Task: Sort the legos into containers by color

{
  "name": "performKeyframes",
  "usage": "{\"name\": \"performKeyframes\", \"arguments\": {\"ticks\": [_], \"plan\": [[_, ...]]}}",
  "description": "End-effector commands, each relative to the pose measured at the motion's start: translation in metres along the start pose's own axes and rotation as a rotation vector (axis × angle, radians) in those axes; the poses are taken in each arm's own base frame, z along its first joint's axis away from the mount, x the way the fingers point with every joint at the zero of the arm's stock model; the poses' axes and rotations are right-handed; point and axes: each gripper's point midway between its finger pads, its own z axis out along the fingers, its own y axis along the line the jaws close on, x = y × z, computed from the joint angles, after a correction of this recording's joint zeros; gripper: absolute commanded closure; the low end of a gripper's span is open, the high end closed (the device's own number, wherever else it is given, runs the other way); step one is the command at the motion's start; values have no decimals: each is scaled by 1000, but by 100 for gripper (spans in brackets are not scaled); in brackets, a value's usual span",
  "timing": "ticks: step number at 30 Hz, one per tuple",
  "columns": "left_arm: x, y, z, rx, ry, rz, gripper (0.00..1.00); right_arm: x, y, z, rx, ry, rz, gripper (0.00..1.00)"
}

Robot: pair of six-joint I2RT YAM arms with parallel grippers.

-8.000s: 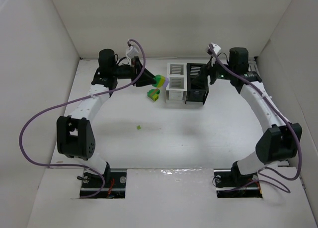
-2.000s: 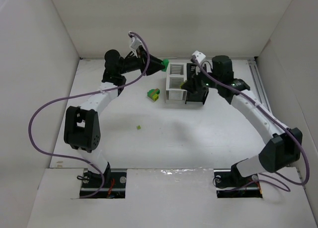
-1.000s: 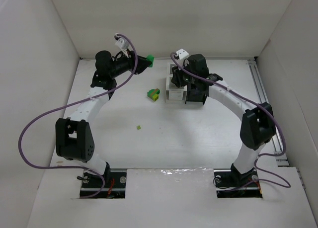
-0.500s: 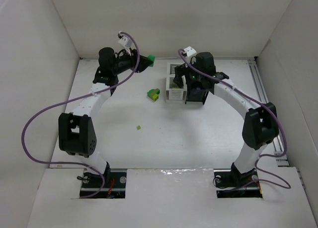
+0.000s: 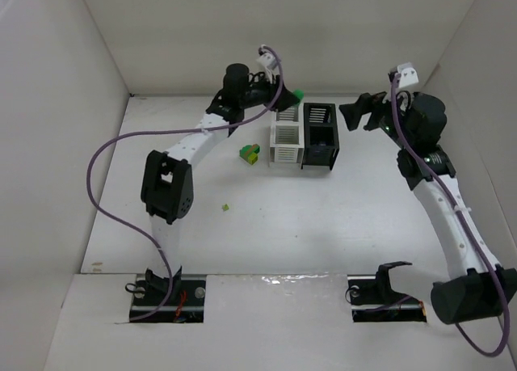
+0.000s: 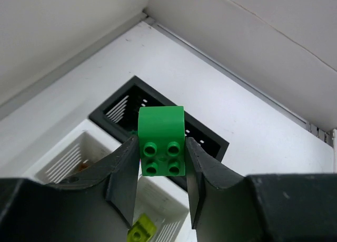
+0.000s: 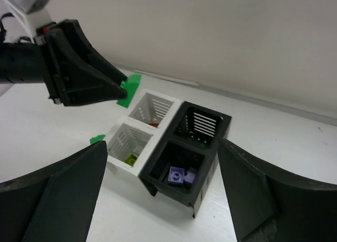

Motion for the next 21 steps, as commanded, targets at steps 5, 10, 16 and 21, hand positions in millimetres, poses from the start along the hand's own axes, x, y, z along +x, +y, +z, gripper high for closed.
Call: {"name": "performKeyframes", "arguments": {"ticks": [5,10,16,21], "plan": [[-5,-19,55,-6,-23,59,100,26,-18,-38,92,54,43,10],[-8,-5,82,-50,-61,92,100,27,-13,-57,112,47,62,10],[1,8,102,-66,-69,103,100,29,-15,-67,149,43,70,10],[20,13,112,-64,-34,134,99,25,-19,-70,178,31,67,10]]}}
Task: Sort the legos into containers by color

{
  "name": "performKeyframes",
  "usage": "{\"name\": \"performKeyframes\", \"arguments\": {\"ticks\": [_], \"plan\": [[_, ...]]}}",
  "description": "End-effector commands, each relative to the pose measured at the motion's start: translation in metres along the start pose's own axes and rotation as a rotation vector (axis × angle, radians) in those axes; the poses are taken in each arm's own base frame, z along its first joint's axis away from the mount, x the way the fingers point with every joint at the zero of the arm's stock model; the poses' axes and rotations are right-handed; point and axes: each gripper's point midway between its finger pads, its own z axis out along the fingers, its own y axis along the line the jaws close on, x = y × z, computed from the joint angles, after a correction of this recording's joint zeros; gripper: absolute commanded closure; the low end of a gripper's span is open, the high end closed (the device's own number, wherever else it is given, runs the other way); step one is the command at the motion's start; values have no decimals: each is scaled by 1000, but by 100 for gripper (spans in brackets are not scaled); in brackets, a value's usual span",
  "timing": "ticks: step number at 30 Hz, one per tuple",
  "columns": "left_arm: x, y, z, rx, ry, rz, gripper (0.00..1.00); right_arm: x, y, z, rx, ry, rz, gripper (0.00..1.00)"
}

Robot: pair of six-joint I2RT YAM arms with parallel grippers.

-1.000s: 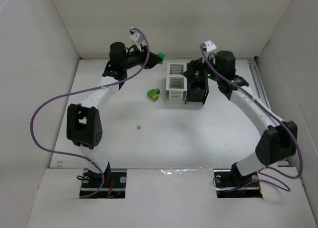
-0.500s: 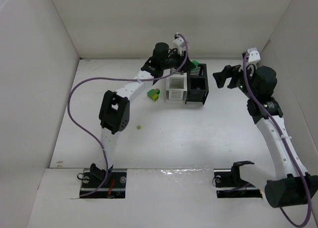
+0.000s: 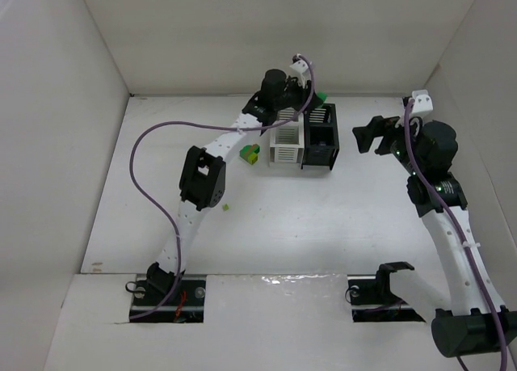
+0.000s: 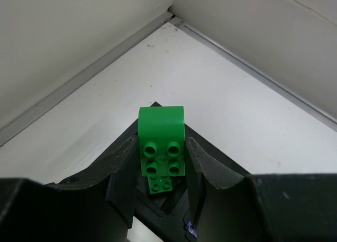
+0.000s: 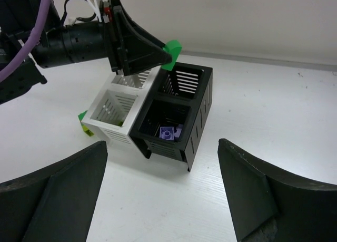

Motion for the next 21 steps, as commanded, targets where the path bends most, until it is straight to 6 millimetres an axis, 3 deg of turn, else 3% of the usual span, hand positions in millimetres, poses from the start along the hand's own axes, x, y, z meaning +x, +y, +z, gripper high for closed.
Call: {"name": "performKeyframes", "arguments": {"ticks": [1,4,8,9,12,13,16,17,19,20,21], "plan": [[-20,-9,2,9,-37,56,99,-8,-7,-5,47,-31,-1,10],[-14,-9,4,18,-27,61,94,-9,-10,-5,56,-32,0,10],[-14,-8,4,18,-27,70,76,-6,-11,-3,57,-23,2,10],[-14,-8,4,18,-27,70,67,-6,-11,-3,57,-23,2,10],[-14,-9,4,27,-25,90,59,-6,-10,-3,48,-22,2,10],[-17,-9,4,29,-37,96,49,-6,-9,-3,48,-22,11,10],[-43,-19,-2,46,-90,136,34,-2,-9,1,40,-14,13,10],[-62,-26,-8,51,-124,153,28,1,-10,3,41,-5,15,10],[-82,-33,-18,53,-145,191,24,5,-4,7,22,10,15,10],[-108,-38,-35,36,-172,188,24,5,-5,10,22,15,7,10],[-120,-23,-54,10,-174,157,24,8,-1,10,10,27,-2,9]]}}
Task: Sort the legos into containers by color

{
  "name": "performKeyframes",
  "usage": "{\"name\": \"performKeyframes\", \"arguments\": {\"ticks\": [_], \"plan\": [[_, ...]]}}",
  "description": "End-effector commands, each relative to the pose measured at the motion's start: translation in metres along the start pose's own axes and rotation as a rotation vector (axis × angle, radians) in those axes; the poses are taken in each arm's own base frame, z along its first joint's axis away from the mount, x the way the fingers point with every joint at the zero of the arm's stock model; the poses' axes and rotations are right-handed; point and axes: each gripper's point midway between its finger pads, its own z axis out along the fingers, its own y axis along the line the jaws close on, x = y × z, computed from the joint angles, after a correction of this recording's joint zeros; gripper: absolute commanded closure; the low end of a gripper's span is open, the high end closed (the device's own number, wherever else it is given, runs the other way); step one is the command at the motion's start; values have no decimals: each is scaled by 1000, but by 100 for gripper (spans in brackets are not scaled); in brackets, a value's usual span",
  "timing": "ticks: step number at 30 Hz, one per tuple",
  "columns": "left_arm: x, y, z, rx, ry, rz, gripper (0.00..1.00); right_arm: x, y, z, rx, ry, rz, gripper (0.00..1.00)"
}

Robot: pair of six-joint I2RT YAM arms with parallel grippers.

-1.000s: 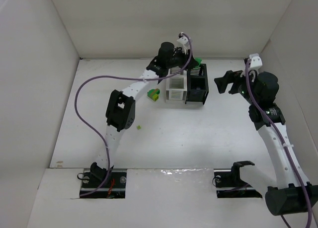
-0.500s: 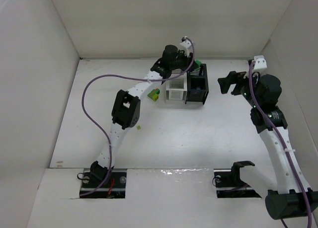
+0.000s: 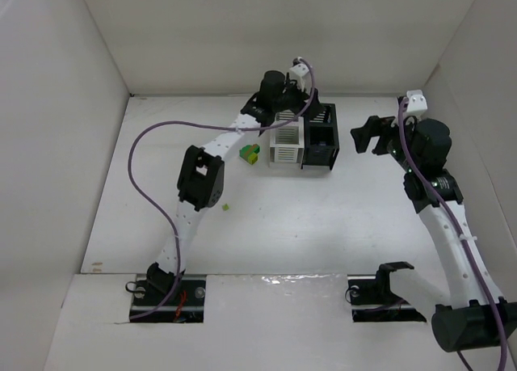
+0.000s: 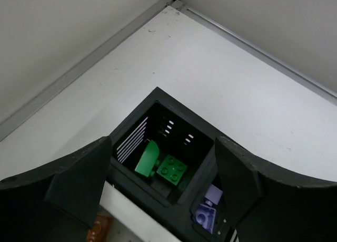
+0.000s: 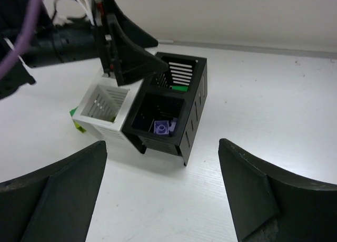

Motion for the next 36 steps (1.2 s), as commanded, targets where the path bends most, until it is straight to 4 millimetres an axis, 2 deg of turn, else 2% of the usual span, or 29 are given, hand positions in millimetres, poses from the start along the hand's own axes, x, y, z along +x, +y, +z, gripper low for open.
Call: {"name": "performKeyframes", "arguments": {"ticks": [1,2,3,4,6,7,8,9,10,11,12,14,15,16,17,20,21,22,24,26,27,28,29,30,31,34,36], "plan": [[-144,-19,-80,10,-220,68,24,-6,9,5,-38,-8,-28,9],[-114,-5,-94,4,-160,-31,21,-6,13,6,-60,-6,-69,9],[-155,10,-146,-27,-239,-5,20,-5,15,5,-78,-5,-91,7],[-150,8,-168,22,-214,-4,19,-5,20,5,-112,-4,-114,7],[-144,19,-217,4,-177,49,17,3,23,13,-138,18,-135,6],[-129,47,-247,-56,-114,16,17,7,22,17,-137,33,-131,6],[-121,59,-264,-96,-75,17,17,1,27,20,-156,27,-134,6],[-115,67,-278,-127,-36,31,17,8,29,29,-179,55,-127,6],[-98,80,-303,-185,45,59,17,9,34,32,-203,63,-127,6],[-91,93,-319,-289,86,73,17,13,35,38,-213,79,-122,6],[-82,101,-324,-338,127,84,17,11,41,39,-228,71,-127,6],[-55,103,-340,-407,210,98,20,16,44,49,-237,75,-130,6],[-49,103,-344,-428,215,100,23,14,46,52,-232,74,-133,7],[-22,105,-347,-449,249,59,26,23,49,58,-238,99,-131,7],[-22,93,-337,-439,244,88,30,19,47,62,-228,89,-142,7],[12,81,-319,-450,290,20,41,21,49,68,-229,100,-143,7],[18,75,-307,-430,284,4,47,21,49,68,-229,100,-143,7],[22,76,-304,-435,278,-30,47,17,48,68,-219,90,-145,7],[37,74,-286,-423,276,-114,48,17,46,68,-205,89,-146,7],[42,73,-273,-393,270,-122,47,18,44,67,-193,89,-146,7],[52,80,-267,-394,282,-144,47,17,42,67,-184,88,-147,7],[56,74,-255,-370,294,-140,45,14,43,64,-184,78,-148,7],[59,76,-247,-361,302,-141,44,19,42,65,-183,89,-146,7],[51,81,-240,-369,304,-119,42,16,43,62,-184,79,-148,7],[73,84,-230,-359,361,-152,40,21,42,62,-183,89,-146,7],[82,96,-217,-347,401,-170,37,19,40,59,-173,85,-156,7],[85,93,-211,-356,420,-164,33,20,39,57,-164,85,-157,7]]}}
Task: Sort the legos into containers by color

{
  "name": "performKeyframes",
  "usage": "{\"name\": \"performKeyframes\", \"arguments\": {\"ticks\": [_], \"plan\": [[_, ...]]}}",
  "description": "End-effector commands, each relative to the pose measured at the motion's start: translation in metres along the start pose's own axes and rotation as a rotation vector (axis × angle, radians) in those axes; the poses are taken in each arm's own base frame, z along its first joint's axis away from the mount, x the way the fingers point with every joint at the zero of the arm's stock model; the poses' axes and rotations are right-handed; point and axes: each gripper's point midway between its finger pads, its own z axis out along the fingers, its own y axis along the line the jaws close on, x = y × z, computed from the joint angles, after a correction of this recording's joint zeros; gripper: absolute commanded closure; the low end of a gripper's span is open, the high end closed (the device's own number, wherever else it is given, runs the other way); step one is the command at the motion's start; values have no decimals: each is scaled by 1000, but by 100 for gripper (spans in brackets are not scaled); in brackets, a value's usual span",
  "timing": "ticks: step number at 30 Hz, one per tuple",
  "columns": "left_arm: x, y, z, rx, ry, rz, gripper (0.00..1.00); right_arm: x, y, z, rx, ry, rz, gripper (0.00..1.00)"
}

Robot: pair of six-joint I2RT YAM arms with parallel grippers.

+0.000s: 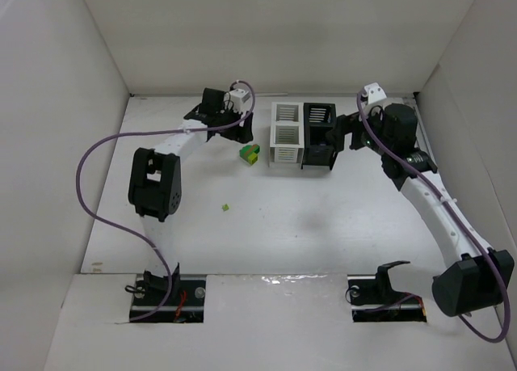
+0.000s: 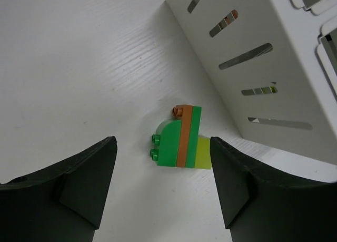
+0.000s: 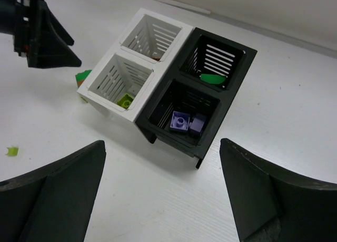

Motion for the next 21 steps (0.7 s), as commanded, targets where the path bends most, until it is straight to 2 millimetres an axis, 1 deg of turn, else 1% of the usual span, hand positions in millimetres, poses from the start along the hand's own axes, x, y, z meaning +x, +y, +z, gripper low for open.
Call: {"name": "performKeyframes", "arguments": {"ticks": [1,2,3,4,5,6,7,8,10,11,12,13,14,15,17,18,19,20,21], "plan": [[-24,-6,-7,-21,-32,13,30,-25,-1,-11,26,-87,-37,7],[-23,-14,-1,-29,-41,22,25,-25,-1,-11,27,-87,-37,7],[-23,-17,0,-32,-39,28,25,-25,-1,-11,27,-87,-37,7],[-23,-16,0,-33,-39,46,25,-18,-1,-11,26,-68,-32,7],[-23,-21,3,-38,-35,56,25,-21,0,-13,26,-76,-34,7],[-18,-24,6,-41,-12,72,25,-21,0,-13,26,-76,-34,7],[-9,-20,11,-55,14,75,25,-21,0,-13,26,-76,-34,7],[-14,-24,13,-48,14,93,25,-21,-2,-13,36,-76,-43,7],[-3,-23,19,-38,46,83,25,-21,-2,-13,36,-76,-43,7],[-3,-23,19,-37,46,92,25,-16,-3,-12,36,-67,-41,7],[-8,-22,21,-38,38,104,25,-16,-3,-12,36,-67,-41,7],[0,-25,26,-29,69,100,25,-16,-3,-12,36,-67,-41,7],[-1,-24,29,-29,68,101,27,-16,-1,-12,27,-67,-41,7],[-7,-25,27,-30,61,103,28,-16,-1,-12,26,-67,-41,7],[3,-22,35,-28,86,104,32,-16,-1,-12,26,-67,-41,7],[-1,-23,35,-19,75,119,34,-16,-1,-12,26,-67,-41,7],[-2,-21,40,-19,77,119,39,-16,-1,-12,26,-67,-41,7],[2,-21,40,-17,99,124,41,-16,-1,-12,26,-67,-41,7],[4,-19,43,-15,115,134,46,-12,-1,-11,26,-59,-39,7]]}}
